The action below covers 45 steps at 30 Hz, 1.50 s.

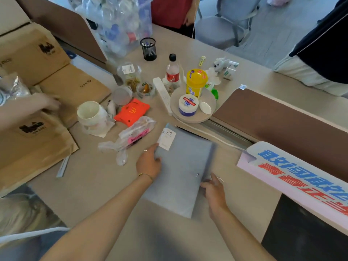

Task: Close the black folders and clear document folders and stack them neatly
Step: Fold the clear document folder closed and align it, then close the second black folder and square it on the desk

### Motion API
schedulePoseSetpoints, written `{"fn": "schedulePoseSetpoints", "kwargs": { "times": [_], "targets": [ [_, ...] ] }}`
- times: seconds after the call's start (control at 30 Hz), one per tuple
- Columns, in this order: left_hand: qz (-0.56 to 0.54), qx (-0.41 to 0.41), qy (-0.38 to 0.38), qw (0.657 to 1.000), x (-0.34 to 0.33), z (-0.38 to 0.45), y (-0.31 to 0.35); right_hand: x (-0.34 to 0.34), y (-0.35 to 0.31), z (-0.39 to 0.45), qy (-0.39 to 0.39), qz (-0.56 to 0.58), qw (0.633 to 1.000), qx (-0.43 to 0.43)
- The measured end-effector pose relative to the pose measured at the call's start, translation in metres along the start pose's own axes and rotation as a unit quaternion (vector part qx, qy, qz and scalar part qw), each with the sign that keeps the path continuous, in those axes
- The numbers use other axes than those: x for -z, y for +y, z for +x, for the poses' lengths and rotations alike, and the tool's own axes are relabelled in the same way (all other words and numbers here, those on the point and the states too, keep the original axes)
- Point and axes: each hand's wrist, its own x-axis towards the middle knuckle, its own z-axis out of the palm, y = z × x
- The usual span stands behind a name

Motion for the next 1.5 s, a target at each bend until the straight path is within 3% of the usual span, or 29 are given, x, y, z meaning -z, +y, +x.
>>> {"fn": "schedulePoseSetpoints", "kwargs": {
  "times": [0.17, 0.53, 0.8, 1.1, 1.5],
  "targets": [
    [0.027, -0.001, -0.001, 1.0, -0.009, 0.009, -0.003, -0.001, 0.003, 0.018, 0.011, -0.049, 0.999, 0.012],
    [0.071, -0.007, -0.009, 0.997, -0.016, 0.015, -0.009, 0.003, 0.018, 0.022, -0.042, -0.146, 0.988, 0.006],
    [0.108, -0.072, 0.033, 0.991, -0.006, -0.014, 0.012, 0.027, -0.001, -0.012, -0.014, -0.163, 0.985, 0.061],
    [0.011, -0.135, 0.006, 0.991, -0.035, -0.113, 0.068, 0.11, 0.003, -0.051, 0.054, -0.109, 0.986, 0.115],
    [0.026, -0.196, -0.122, 0.973, -0.127, -0.234, 0.146, 0.29, 0.056, -0.107, 0.187, -0.03, 0.975, 0.112]
  ]
}}
